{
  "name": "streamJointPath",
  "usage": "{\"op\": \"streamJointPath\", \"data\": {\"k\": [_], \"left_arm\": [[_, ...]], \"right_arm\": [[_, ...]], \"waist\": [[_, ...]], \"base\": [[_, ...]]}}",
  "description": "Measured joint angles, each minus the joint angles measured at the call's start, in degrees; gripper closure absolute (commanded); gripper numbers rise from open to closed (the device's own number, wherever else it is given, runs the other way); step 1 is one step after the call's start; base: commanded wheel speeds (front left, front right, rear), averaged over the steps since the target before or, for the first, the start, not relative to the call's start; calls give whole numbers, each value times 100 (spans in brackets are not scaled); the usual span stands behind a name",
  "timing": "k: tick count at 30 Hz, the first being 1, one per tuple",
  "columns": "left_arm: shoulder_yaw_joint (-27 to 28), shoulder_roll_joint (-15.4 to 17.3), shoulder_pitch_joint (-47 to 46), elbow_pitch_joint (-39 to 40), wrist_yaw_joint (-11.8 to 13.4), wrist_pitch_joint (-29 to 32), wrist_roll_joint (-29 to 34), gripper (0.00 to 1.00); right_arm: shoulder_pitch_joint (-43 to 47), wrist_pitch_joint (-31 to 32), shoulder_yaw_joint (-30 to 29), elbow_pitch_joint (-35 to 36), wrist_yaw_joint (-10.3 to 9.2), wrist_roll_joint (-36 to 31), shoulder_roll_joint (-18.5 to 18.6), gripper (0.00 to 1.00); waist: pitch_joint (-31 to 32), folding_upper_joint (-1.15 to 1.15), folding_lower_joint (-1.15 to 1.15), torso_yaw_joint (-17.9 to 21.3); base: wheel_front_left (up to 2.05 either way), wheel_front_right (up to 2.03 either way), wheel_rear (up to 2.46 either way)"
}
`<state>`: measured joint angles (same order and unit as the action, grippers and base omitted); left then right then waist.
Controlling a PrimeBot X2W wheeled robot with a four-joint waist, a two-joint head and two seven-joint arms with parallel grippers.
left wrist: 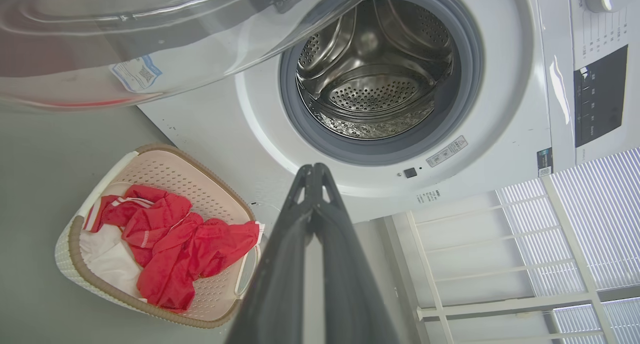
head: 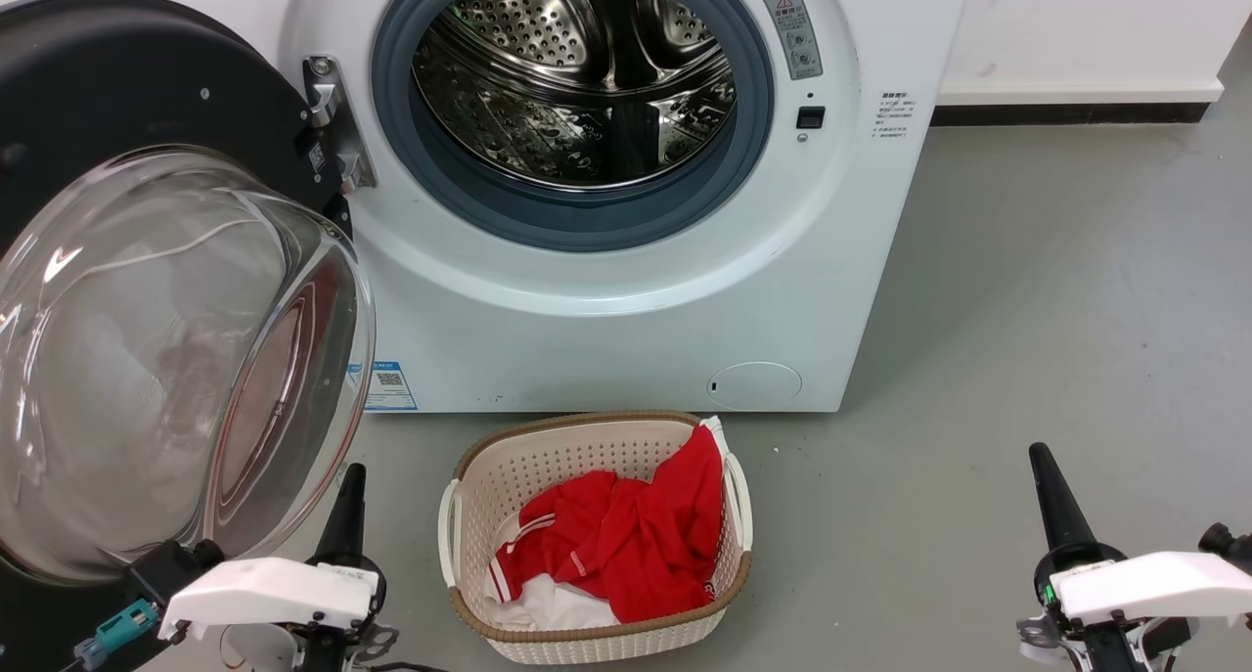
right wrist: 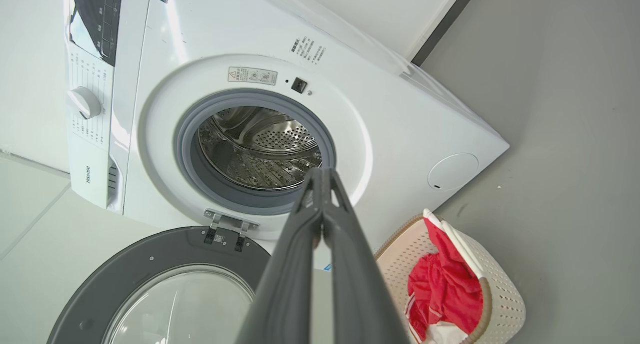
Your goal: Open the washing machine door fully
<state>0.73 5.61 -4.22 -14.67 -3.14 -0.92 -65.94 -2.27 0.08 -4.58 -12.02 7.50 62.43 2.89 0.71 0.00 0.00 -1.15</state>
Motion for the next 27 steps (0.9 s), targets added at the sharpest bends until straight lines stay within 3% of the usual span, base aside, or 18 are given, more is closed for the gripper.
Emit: {"op": "streamJointPath", "data": {"k": [27], "left_arm": [[302, -127, -83, 27, -207, 380, -1321, 100]], "right_arm": [[-157, 328, -97, -104, -1, 1489, 0, 100]], "waist": [[-39, 0, 0, 51]], "base": [[0, 0, 0]]}}
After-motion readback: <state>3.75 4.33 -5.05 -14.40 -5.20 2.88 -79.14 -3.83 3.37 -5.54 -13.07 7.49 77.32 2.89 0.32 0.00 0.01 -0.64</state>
